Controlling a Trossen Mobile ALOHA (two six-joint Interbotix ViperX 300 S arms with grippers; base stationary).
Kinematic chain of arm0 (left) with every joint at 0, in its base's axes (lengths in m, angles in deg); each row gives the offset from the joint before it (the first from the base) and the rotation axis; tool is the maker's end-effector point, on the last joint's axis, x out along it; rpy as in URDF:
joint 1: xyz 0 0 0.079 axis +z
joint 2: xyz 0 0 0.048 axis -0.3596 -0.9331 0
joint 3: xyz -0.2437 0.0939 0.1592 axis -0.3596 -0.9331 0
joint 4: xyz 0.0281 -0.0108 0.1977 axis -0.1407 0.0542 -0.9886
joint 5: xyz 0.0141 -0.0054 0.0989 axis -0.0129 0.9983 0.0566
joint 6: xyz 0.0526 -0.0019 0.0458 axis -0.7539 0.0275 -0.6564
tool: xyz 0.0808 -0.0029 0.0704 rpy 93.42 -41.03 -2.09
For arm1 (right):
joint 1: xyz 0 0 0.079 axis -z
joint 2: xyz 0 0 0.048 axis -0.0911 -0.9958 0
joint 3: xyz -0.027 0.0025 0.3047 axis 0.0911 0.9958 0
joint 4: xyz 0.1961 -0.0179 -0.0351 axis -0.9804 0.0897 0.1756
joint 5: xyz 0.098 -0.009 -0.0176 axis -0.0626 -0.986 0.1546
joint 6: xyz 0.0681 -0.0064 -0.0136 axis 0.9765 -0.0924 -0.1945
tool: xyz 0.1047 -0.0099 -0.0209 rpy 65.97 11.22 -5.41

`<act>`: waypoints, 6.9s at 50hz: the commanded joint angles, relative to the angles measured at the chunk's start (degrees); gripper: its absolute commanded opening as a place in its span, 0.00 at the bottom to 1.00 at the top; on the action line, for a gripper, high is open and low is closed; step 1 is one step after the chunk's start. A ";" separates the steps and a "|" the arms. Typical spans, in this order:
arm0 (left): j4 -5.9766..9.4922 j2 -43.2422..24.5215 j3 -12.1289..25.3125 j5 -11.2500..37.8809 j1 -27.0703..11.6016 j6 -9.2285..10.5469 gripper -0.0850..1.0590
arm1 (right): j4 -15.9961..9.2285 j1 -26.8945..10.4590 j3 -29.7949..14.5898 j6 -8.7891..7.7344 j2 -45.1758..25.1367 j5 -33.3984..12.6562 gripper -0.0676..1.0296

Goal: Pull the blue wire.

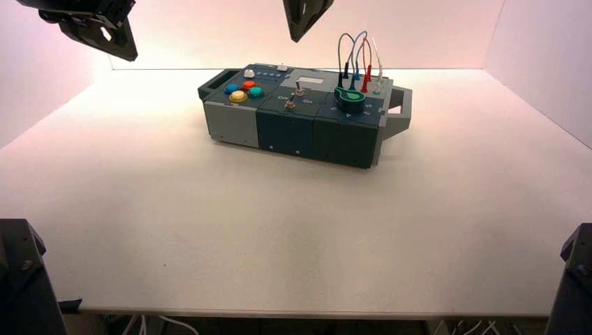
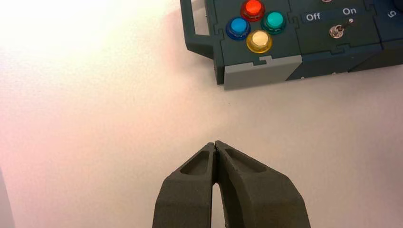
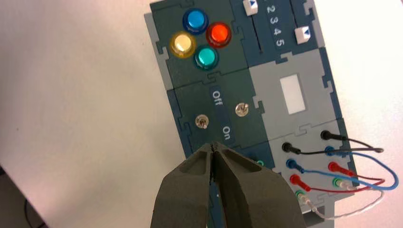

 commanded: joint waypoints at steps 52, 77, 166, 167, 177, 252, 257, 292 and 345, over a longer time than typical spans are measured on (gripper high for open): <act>2.90 -0.70 21.45 16.88 -4.75 -0.09 0.05 | 0.00 7.38 -1.85 7.91 2.99 -3.52 0.04; 4.22 -5.62 26.10 19.07 -8.70 0.09 0.05 | 1.76 7.56 -1.32 5.27 1.23 -3.60 0.19; 4.57 -11.34 30.23 18.81 -8.79 0.18 0.05 | 11.34 11.51 -3.52 6.77 -7.03 -0.44 0.34; 4.57 -11.34 30.23 18.81 -8.70 0.18 0.05 | 11.25 11.51 -3.69 6.68 -7.21 -0.44 0.34; 4.57 -11.34 30.23 18.98 -8.79 0.18 0.05 | 11.51 11.60 -3.87 6.68 -8.88 -0.44 0.33; 4.48 -11.95 31.38 19.69 -8.79 -0.09 0.05 | 14.85 13.36 -8.44 5.89 -16.52 -2.55 0.04; 4.48 -11.95 31.38 19.69 -8.79 0.00 0.05 | 15.12 13.27 -8.88 5.89 -16.26 -3.16 0.04; 4.48 -11.78 31.20 20.13 -8.79 -0.09 0.05 | 16.44 13.10 -13.18 5.54 -13.62 -9.49 0.04; 4.48 -11.95 31.38 20.13 -8.79 0.00 0.05 | 14.59 13.10 -12.57 4.75 -10.28 -11.34 0.04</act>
